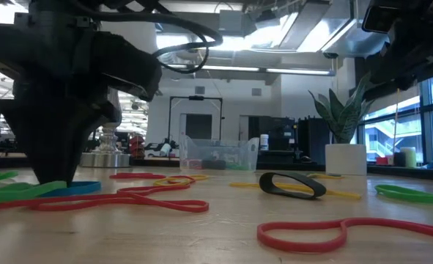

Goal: Pick and place rubber bands into bin
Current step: Put the green rubber band into the transparent bin

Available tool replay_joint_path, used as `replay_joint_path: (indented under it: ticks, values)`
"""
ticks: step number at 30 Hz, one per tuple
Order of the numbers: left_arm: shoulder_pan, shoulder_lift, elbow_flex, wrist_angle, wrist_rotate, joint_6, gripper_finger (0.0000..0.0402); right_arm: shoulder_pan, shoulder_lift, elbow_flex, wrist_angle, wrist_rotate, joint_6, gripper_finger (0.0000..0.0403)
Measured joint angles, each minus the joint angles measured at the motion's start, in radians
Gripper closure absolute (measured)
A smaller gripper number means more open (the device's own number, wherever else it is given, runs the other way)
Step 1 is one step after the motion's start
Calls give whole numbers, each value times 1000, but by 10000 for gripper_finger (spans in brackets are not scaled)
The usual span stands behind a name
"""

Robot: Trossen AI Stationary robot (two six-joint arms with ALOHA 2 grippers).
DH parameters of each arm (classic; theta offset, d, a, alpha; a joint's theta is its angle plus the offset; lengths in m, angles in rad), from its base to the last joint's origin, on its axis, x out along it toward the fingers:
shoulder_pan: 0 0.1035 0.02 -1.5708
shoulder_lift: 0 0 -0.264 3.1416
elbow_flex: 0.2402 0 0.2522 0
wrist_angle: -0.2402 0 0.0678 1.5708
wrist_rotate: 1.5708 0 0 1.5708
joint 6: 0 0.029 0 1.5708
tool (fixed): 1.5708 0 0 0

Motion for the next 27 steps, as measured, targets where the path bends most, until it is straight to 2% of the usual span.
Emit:
replay_joint_path:
  ticks: [3, 8, 14, 16, 20, 27]
  values:
    - [3, -20, 15, -18, -4, -32, 394, 0, 0, 0, 0, 0, 0, 396]
    - [0, -77, 90, -89, -35, -33, 399, 0, 0, 0, 0, 0, -4, 396]
    - [52, -131, 210, -199, -100, -32, 398, -4, 0, 0, -2, 2, -54, 396]
    - [88, -150, 250, -244, -119, -18, 398, -8, 0, 0, -2, 3, -83, 396]
    - [189, -161, 324, -285, -149, 102, 398, -11, 1, 0, -2, 3, -93, 396]
    - [416, -163, 444, -291, -150, 304, 398, -22, 1, 0, -23, 3, 8, 396]
